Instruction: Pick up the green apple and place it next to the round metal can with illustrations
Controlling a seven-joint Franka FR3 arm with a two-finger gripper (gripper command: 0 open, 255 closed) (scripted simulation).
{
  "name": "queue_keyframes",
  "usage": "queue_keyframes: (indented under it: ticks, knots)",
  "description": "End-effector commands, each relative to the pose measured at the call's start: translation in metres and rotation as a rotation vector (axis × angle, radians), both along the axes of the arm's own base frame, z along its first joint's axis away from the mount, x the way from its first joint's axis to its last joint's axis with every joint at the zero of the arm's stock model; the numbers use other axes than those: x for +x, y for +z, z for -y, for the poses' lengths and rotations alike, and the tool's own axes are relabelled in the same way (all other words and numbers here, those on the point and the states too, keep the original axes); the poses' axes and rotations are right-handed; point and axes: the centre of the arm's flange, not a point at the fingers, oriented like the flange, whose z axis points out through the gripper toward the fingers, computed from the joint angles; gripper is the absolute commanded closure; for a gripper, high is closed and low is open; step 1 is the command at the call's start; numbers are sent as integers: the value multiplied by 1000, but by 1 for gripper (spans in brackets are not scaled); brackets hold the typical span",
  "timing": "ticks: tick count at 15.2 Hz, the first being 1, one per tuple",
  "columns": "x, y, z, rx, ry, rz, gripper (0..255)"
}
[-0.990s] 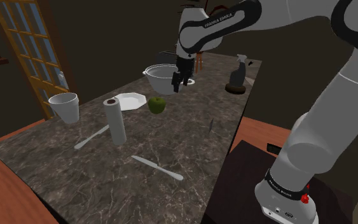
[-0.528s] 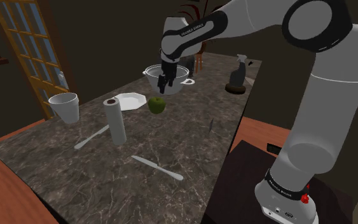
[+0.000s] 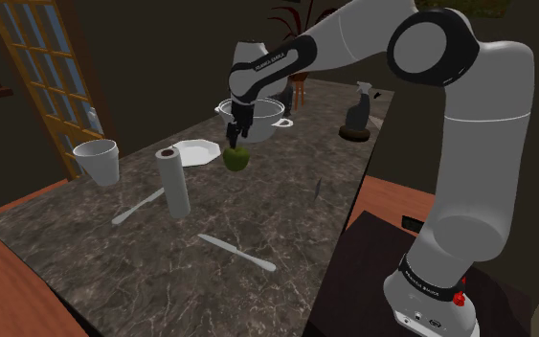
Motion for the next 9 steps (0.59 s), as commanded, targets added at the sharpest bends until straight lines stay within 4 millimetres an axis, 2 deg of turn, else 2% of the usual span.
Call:
queue_keyframes:
  ticks: [1,3,9]
  knots:
    - [1,-10,0,0,0,1,0]
    - [3,-18,-1,0,0,1,0]
    - [3,-18,-1,0,0,1,0]
